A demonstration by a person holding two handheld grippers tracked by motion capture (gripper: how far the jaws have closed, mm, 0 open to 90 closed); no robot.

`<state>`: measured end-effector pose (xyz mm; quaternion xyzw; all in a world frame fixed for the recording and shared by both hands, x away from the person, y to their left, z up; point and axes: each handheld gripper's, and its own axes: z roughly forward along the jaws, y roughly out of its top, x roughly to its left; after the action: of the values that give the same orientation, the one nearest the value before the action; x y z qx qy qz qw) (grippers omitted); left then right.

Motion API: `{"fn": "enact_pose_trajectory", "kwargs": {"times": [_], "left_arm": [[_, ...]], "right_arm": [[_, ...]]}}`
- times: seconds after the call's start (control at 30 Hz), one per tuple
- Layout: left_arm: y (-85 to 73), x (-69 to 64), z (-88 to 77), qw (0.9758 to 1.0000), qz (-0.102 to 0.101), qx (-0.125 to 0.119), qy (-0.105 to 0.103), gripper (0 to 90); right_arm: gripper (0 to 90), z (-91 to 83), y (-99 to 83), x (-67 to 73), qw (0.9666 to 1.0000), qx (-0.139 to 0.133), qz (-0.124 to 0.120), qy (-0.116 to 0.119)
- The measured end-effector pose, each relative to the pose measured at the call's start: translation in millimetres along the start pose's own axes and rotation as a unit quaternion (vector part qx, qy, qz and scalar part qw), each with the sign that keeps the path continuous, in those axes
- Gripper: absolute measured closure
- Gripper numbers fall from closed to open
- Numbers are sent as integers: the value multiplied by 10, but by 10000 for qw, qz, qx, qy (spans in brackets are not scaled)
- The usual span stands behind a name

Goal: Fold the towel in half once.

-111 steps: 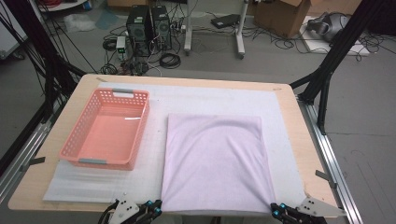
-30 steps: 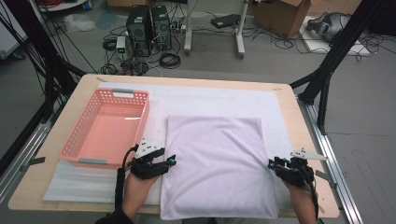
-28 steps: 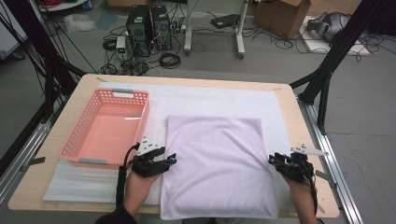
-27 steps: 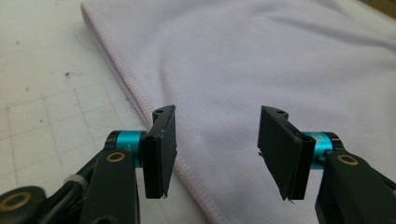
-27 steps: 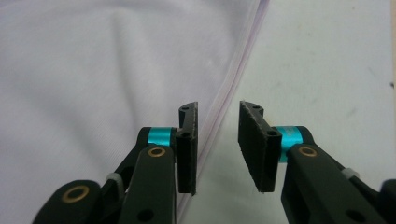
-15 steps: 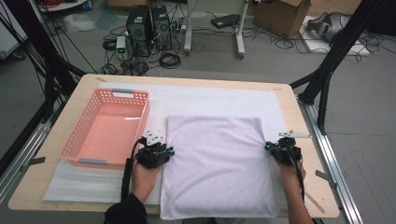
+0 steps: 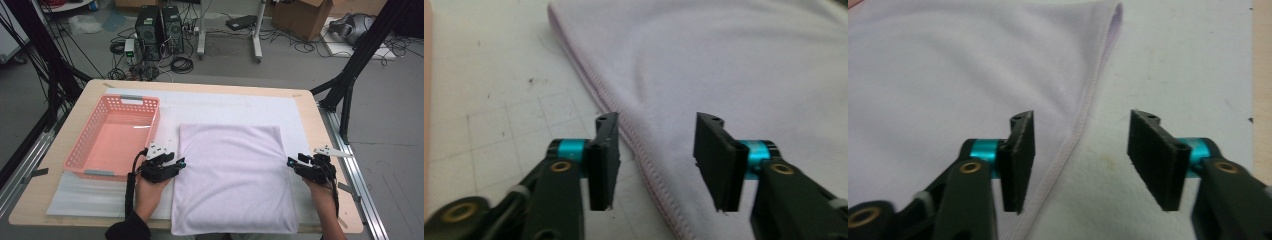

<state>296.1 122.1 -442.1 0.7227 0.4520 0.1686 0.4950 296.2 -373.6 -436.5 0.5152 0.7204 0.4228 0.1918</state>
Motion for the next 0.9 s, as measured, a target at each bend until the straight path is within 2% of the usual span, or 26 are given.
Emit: {"fn": "enact_pose_trajectory", "kwargs": {"times": [0.07,0.23,0.3,0.33,0.4,0.5,0.57,0.6,0.63,0.73,0.83,0.9], "left_arm": [[26,0,-35,9998,-11,-99,-184,381],[88,-23,-108,9981,11,-298,-546,200],[106,-28,-144,9960,-7,-451,-767,181],[117,-26,-168,9948,39,-536,-871,182],[129,-41,-201,9939,122,-727,-821,181],[159,-47,-245,9909,308,-851,-1000,176],[165,-59,-261,9892,429,-983,-999,176],[167,-63,-265,9890,469,-1004,-982,175],[174,-69,-269,9898,497,-933,-956,175],[187,-82,-257,9920,469,-726,-925,178],[189,-94,-251,9929,278,-762,-864,179],[198,-89,-248,9924,164,-766,-948,178]], "right_arm": [[362,-51,-5,32,9997,70,-149,156],[252,-202,9,165,9970,31,-624,449],[193,-239,-8,218,9958,-11,-787,459],[167,-249,-16,234,9957,-48,-788,476],[166,-274,-31,254,9957,-189,-796,440],[165,-285,-20,257,9958,-325,-741,440],[165,-295,-11,263,9952,-412,-772,440],[166,-296,-8,271,9947,-447,-799,472],[166,-297,-5,277,9946,-444,-804,479],[166,-289,-2,288,9943,-438,-826,509],[166,-284,-1,288,9940,-433,-853,528],[165,-284,4,288,9941,-444,-841,527]]}}
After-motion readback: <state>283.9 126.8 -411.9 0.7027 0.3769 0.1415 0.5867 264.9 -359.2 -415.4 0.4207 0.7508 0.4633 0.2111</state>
